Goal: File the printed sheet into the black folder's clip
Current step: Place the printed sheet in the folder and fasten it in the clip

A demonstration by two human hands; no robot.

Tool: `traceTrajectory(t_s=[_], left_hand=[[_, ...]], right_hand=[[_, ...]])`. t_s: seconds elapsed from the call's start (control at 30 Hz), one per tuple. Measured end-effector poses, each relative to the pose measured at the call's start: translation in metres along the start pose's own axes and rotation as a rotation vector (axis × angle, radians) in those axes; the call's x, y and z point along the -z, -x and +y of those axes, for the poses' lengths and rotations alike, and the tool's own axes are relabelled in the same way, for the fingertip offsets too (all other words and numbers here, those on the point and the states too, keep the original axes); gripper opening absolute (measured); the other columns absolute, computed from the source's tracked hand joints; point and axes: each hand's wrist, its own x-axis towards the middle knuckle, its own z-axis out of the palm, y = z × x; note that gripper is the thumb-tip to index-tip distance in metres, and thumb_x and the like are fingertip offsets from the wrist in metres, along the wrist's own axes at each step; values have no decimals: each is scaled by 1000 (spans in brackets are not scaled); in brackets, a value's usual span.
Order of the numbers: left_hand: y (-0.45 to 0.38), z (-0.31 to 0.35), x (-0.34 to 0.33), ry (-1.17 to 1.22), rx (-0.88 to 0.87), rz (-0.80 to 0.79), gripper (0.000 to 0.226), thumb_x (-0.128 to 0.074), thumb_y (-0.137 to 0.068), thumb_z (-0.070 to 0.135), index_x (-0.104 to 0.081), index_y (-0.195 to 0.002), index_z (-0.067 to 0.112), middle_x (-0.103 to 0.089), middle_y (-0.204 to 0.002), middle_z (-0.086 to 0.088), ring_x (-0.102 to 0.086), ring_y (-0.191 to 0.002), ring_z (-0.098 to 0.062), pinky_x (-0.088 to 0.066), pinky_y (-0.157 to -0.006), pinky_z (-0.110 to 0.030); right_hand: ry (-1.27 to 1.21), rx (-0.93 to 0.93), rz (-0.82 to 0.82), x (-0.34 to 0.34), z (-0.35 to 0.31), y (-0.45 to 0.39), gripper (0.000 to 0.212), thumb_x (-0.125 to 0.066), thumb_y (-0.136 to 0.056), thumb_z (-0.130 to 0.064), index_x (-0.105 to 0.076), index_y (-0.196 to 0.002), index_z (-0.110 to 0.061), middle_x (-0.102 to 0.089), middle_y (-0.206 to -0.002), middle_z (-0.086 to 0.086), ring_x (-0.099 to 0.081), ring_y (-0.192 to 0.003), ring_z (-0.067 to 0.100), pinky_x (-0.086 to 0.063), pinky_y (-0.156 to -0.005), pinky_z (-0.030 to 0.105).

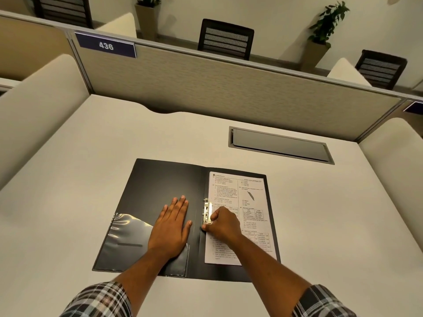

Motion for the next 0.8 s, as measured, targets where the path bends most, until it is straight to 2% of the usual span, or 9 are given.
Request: traceTrajectory(t_s=[0.17,0.3,0.4,0.5,0.6,0.67,0.7,0.8], left_hand=[[1,1,0,0,-2,3,72,-8,-95,64,-2,-156,27,4,-162,10,5,-151,-14,3,-122,-36],[0,3,1,-8,5,-8,71,-12,-96,62,-2,-156,27,2,-163,8,7,-149,-14,5,-120,-35],[-3,4,5,-15,1,-40,68,-19,-99,58,-2,-156,25,1,-165,5,4,-152,-17,7,-120,-34],[-4,2,13,18,-33,-50,66,-29,-102,48,-2,-157,23,4,-165,4,5,-152,-18,9,-119,-34],[-2,-6,26,31,-84,8,63,-37,-103,37,-8,-157,20,4,-165,4,6,-152,-19,5,-121,-37],[-1,-17,37,28,-40,61,62,-40,-101,30,-16,-156,15,-8,-166,-2,0,-153,-23,-2,-123,-41],[-1,-24,43,19,16,89,61,-44,-100,28,-22,-154,12,-16,-164,-7,-7,-152,-28,-8,-124,-44],[1,-52,60,-54,237,162,55,-58,-93,24,-42,-141,3,-40,-147,-23,-34,-137,-41,-26,-117,-51]], right_hand=[[-36,22,-91,11,3,1,40,-85,-79,-44,-54,-94,-24,-71,-96,2,-67,-86,18,-52,-75,29],[-235,39,-110,15,6,7,32,-82,-85,-34,-60,-101,-16,-74,-98,10,-73,-90,27,-59,-88,39],[-323,93,3,17,13,12,24,-79,-88,-34,-62,-99,-21,-73,-91,1,-72,-83,19,-60,-83,33],[-319,142,114,22,31,14,16,-77,-89,-36,-63,-94,-30,-69,-90,-12,-69,-82,12,-54,-76,21],[-263,147,225,33,58,14,12,-76,-90,-34,-65,-94,-29,-69,-94,-14,-68,-84,10,-56,-78,21],[-182,124,341,43,78,13,12,-74,-91,-33,-64,-96,-28,-67,-100,-11,-67,-88,11,-54,-76,20],[-137,101,403,48,87,13,14,-74,-91,-33,-65,-100,-27,-66,-105,-7,-66,-92,12,-54,-77,23],[2,-94,510,61,108,10,30,-71,-92,-39,-66,-116,-20,-61,-123,7,-60,-112,30,-53,-93,46]])
